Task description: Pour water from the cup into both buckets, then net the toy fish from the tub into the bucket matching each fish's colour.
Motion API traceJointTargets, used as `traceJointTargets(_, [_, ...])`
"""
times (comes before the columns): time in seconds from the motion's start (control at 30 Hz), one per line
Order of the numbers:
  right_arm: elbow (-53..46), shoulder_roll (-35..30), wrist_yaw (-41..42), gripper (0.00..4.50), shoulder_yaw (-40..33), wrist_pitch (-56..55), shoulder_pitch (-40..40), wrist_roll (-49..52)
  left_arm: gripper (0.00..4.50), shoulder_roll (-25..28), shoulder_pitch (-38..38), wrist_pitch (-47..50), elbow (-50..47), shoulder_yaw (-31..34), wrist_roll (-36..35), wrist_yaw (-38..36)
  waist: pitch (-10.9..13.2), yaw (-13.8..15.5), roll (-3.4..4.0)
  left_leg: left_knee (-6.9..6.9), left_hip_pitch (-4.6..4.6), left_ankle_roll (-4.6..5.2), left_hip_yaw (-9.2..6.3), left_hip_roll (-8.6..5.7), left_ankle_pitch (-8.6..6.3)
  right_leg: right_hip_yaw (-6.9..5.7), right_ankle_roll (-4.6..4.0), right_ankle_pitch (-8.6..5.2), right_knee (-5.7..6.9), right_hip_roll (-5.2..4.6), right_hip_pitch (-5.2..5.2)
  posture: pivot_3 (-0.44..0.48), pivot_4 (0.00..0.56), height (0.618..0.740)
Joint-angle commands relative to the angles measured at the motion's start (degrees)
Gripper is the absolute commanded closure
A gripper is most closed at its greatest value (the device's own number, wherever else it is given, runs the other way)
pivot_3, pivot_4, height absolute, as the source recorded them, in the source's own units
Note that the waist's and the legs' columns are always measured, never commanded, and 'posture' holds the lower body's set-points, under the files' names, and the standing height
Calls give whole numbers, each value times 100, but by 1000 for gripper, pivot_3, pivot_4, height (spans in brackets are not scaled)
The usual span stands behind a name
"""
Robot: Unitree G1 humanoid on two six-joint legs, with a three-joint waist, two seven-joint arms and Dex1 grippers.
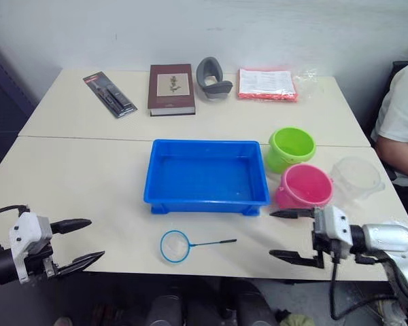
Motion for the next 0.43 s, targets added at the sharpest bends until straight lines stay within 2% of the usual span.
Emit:
traceJointTargets(0.03, [269,-221,231,68,-975,-444,456,67,0,-143,-53,-369,191,-58,230,206,-1,26,-2,0,0,1,0,1,0,0,0,0,-1,0,0,0,150,740])
traceJointTargets(0.23, [1192,-237,162,68,-1646,-1438,654,-354,0,-344,-366,-771,401,-355,491,552,-5,58,-8,0,3,2,2,3,-1,1,1,0,1,3,1,0,150,740])
traceJointTargets(0.43, [1558,-355,42,68,-1959,-1508,544,-332,0,-353,-515,-1000,435,-577,734,802,-5,59,-7,-2,5,0,5,4,1,2,1,1,4,4,0,0,150,740])
